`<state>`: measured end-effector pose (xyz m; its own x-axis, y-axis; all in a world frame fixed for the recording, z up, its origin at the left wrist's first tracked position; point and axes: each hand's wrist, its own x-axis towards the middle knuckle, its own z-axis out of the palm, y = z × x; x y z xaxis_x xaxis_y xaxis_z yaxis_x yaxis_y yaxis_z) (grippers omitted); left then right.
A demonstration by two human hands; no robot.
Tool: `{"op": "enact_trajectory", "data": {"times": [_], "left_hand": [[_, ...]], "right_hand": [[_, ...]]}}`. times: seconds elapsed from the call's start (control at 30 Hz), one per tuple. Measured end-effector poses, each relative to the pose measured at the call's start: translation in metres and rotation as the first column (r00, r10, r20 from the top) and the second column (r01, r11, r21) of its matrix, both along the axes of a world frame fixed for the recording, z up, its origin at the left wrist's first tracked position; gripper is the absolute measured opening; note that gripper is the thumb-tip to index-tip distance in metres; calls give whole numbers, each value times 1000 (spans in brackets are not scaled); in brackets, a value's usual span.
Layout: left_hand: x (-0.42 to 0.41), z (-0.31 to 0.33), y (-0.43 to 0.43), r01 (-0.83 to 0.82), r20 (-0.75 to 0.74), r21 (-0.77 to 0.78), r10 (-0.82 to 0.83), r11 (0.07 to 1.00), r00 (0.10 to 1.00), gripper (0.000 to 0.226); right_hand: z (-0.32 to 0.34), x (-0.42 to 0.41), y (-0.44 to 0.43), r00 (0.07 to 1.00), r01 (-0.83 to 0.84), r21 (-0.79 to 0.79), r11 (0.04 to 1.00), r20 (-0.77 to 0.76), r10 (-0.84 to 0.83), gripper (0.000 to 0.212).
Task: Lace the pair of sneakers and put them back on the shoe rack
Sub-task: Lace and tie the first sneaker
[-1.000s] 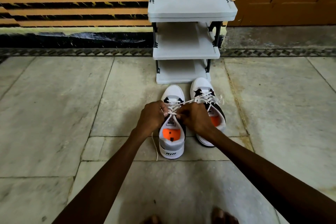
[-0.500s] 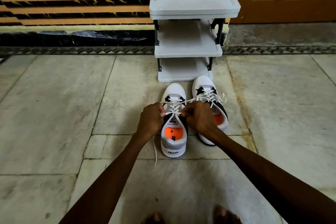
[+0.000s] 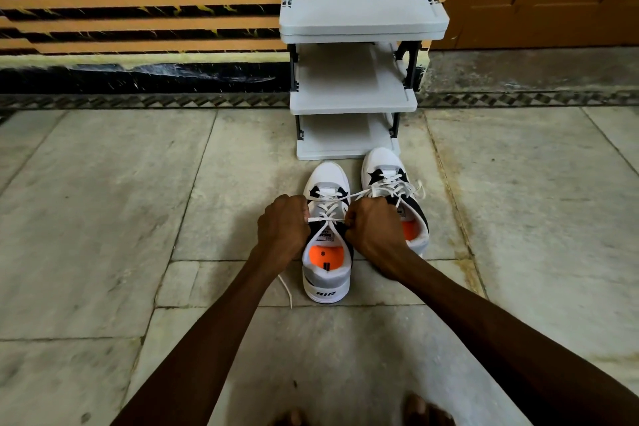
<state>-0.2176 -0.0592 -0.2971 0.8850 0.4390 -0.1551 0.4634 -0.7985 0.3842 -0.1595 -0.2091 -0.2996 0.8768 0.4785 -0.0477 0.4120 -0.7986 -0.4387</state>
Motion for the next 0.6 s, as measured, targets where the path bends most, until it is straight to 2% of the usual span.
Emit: {"op": "enact_trajectory", "data": {"times": [0.1,0.27,0.33,0.47,0.6], "left_hand": [[2,1,2,24,-28,61,-22,998,999,16],[3,3,4,9,-57,44,-7,999,998,19],[1,2,5,10,-48,27,-9,1000,999,18],[-4,-3,11,-39,-31,-133,36,990,999,18],[-8,-9,12,-70,-7,-228,70,971,998,13]], "right_hand": [[1,1,-2,1000,-4,-26,1000,8,4,23],[5,1,-2,1000,-7,-29,1000,5,7,24],[7,1,-4,1000,-21,-8,1000,-19,20,18],[7,3,-5,996,-63,27,998,-60,65,7],[0,11,-5,982,-99,155,983,-144,122,5]]}}
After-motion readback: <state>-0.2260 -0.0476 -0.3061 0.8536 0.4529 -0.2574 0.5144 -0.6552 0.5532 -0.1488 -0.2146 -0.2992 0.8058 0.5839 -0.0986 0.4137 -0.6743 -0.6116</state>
